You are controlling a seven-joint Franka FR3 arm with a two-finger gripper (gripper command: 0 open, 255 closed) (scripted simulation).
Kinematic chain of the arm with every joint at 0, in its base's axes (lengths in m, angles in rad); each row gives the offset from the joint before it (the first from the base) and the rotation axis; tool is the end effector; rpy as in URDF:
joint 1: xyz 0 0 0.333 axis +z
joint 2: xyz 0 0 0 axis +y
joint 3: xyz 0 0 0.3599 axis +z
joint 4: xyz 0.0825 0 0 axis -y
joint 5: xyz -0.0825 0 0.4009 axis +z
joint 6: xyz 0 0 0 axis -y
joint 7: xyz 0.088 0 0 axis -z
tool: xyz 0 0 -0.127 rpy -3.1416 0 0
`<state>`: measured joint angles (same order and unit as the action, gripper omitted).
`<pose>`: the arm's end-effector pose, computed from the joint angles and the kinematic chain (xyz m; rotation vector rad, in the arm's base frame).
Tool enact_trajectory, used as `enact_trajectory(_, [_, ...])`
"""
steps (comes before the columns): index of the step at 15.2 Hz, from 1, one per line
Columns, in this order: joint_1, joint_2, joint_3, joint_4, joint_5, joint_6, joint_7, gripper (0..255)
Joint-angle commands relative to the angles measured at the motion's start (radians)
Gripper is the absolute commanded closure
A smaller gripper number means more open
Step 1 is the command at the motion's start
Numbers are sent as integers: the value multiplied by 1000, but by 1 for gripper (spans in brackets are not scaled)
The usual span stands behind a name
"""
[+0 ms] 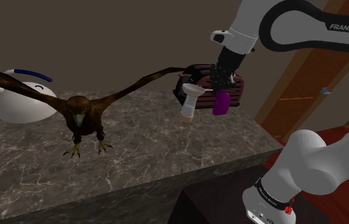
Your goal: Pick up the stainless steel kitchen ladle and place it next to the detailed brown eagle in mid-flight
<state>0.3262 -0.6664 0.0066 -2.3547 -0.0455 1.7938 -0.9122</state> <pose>0.3332 0.1107 0.5849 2.4815 1.7932 0.1334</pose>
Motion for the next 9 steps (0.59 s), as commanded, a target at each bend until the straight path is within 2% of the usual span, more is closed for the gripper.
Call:
enact_trajectory(1, [0, -4, 0, -30, 0, 26, 2, 255])
enact_trajectory(9, [0, -6, 0, -139, -2, 133, 6, 255])
